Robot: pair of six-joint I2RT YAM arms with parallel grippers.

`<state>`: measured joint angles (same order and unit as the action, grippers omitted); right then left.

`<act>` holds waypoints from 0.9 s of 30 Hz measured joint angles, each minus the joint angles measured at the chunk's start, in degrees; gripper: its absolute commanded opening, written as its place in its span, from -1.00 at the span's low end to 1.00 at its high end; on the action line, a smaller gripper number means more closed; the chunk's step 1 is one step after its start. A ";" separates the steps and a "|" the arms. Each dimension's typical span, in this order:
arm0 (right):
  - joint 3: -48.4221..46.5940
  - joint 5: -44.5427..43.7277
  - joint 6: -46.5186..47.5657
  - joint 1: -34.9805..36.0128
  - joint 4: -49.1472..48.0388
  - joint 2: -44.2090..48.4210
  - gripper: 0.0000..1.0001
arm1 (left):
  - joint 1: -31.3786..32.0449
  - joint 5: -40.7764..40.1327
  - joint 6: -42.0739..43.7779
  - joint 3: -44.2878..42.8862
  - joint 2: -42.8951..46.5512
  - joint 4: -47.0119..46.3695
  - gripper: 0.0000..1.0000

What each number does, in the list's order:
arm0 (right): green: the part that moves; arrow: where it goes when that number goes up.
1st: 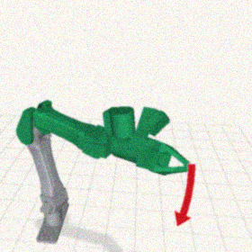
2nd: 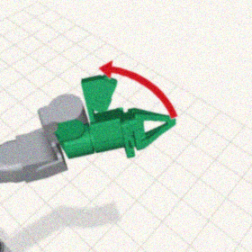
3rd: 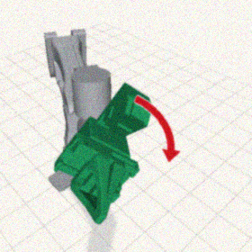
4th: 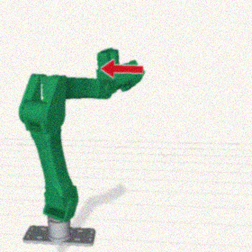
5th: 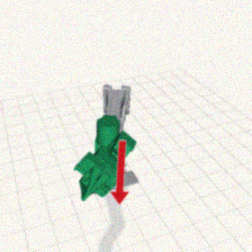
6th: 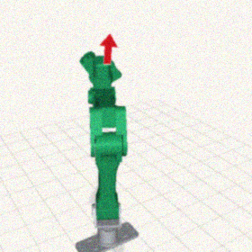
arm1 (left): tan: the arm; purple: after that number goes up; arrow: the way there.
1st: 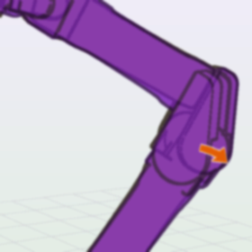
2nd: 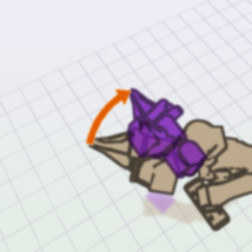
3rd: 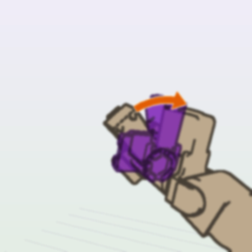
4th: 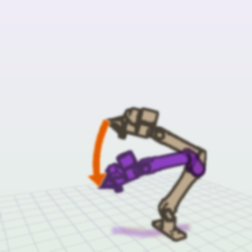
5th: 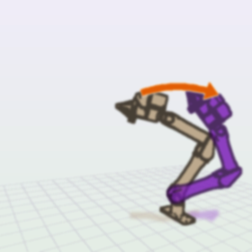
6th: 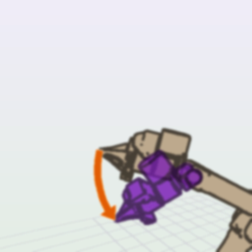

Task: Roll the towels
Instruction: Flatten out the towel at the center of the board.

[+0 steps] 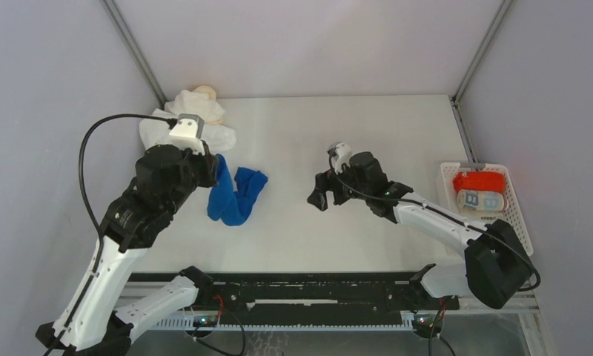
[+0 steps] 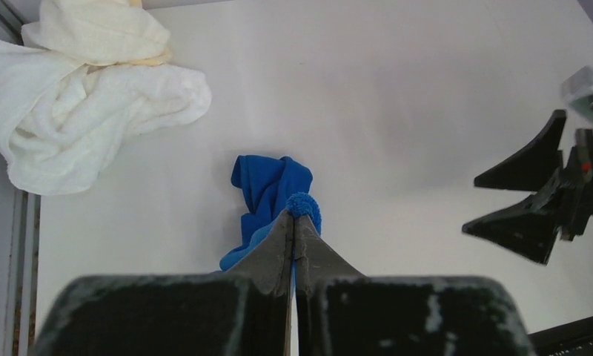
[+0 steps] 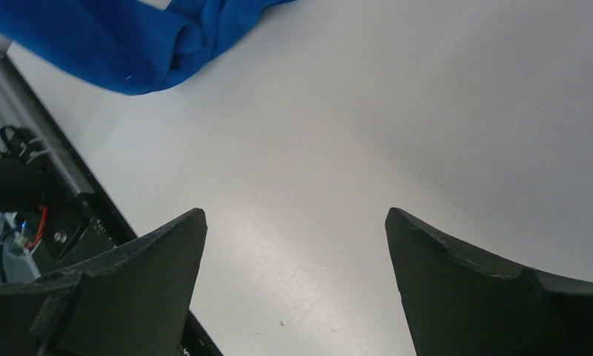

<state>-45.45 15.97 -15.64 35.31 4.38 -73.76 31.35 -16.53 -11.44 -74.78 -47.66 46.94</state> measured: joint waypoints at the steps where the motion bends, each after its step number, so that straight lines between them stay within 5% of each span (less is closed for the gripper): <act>1: -0.04 0.68 0.02 1.33 -0.87 -1.05 0.82 | 0.00 0.20 0.00 0.00 -0.46 -0.37 -1.00; 6: -0.07 1.11 -0.07 5.07 -3.93 -3.72 0.82 | 0.02 3.02 -0.11 -2.67 -4.94 -1.16 -1.00; 14: -0.04 -0.26 0.02 5.27 -7.56 -0.90 0.84 | 0.44 6.23 -0.09 -20.48 -17.75 -1.84 -1.00; 27: -0.02 3.28 0.39 5.64 -20.35 3.17 0.89 | 1.03 6.19 1.53 -47.65 -26.01 0.35 -1.00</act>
<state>-45.47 19.25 -15.25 40.95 -15.97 -70.59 32.38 -10.35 -9.91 -122.43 -73.67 47.29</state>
